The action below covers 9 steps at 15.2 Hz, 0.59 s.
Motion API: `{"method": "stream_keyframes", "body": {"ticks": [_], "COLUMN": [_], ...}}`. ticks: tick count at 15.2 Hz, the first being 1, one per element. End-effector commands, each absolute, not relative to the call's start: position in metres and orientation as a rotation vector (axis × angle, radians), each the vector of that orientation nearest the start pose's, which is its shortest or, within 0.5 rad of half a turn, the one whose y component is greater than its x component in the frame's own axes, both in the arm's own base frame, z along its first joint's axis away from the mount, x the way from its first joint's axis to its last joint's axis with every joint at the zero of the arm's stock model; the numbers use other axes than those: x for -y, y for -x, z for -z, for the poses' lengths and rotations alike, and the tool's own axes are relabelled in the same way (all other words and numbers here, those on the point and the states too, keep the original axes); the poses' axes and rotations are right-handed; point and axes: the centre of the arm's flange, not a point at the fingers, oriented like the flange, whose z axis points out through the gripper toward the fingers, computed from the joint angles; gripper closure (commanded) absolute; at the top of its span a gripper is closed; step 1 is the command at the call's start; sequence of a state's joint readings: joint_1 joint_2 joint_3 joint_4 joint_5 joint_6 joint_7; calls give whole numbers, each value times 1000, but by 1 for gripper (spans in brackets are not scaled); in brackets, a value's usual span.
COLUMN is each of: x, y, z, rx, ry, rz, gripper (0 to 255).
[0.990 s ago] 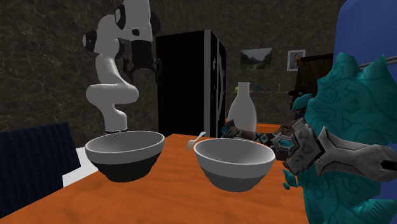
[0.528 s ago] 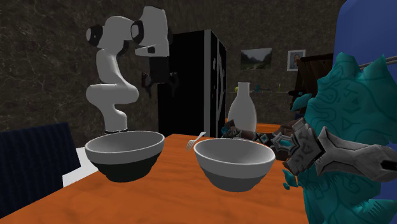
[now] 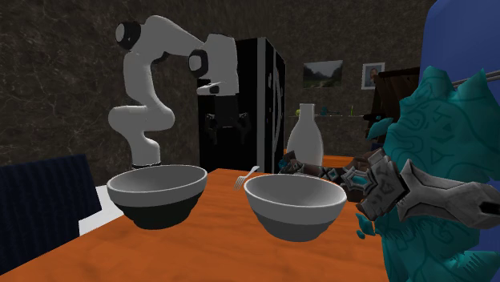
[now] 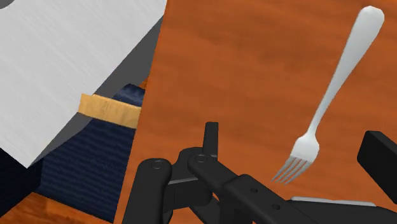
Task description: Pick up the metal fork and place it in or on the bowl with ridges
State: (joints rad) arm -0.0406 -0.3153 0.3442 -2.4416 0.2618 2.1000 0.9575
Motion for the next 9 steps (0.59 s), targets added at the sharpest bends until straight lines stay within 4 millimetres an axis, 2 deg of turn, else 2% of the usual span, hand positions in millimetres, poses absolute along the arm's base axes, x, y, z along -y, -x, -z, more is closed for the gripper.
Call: {"method": "stream_keyframes", "body": {"ticks": [1,6,9], "x": [-159,-187,-188], "y": [-427,-467,-466], "z": [-393,-349,-339], "rx": [-1296,-1500,-1500], "ry": [2771,2661,2661], "rz": [-160,-185,-185], "gripper": [0,0,0]}}
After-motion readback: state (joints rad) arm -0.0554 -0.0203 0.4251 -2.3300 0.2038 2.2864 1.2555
